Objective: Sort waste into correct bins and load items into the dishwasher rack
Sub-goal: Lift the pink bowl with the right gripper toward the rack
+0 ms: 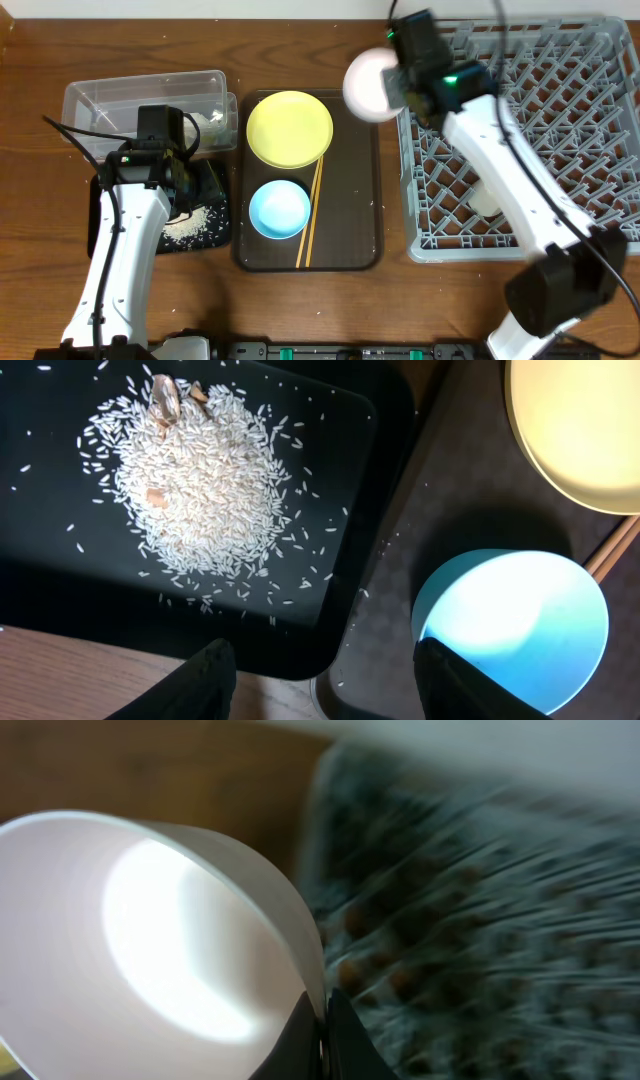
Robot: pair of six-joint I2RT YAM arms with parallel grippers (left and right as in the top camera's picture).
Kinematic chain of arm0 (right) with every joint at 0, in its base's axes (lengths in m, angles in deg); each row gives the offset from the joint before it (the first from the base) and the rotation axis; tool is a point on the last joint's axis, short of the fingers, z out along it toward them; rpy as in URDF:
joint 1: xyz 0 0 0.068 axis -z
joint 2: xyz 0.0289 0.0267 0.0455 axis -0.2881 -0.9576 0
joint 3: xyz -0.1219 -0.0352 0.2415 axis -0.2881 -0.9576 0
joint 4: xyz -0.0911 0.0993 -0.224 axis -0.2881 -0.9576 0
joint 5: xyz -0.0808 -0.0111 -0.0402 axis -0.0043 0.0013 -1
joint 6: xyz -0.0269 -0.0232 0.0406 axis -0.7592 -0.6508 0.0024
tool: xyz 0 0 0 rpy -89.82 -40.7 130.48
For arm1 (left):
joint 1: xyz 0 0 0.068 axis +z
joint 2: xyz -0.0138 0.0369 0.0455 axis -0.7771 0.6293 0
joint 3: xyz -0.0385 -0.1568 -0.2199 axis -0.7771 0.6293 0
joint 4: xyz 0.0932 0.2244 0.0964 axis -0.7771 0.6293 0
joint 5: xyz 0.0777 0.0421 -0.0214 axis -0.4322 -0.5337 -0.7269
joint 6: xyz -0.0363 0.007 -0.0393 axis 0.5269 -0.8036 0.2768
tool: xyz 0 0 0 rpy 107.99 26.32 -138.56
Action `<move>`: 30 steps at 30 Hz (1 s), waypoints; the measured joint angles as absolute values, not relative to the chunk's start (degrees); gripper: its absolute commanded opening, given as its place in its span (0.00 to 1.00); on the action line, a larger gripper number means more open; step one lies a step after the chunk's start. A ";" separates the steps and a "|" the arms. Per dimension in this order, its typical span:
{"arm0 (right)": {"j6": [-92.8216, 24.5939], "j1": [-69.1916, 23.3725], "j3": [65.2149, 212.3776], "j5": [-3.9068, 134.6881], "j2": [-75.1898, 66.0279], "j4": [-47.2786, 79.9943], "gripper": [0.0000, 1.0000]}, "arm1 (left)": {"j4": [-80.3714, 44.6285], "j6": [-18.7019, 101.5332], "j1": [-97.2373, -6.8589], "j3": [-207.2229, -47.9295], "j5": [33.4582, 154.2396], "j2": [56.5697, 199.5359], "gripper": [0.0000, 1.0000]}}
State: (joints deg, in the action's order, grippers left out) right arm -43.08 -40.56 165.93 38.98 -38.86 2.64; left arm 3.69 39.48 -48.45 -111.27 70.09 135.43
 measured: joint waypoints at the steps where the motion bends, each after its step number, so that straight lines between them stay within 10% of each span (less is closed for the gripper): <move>1: -43.93 -40.03 166.22 36.79 -38.23 3.69 0.01 | 3.69 39.48 -48.45 -111.27 70.11 135.43 0.60; 30: -48.98 -30.83 166.13 8.20 -51.91 26.12 0.01 | 3.69 39.48 -48.45 -111.27 70.13 135.43 0.60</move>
State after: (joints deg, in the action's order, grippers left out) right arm -48.98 -30.83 166.13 8.20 -51.91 26.12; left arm 3.69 39.48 -48.45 -111.27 70.13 135.43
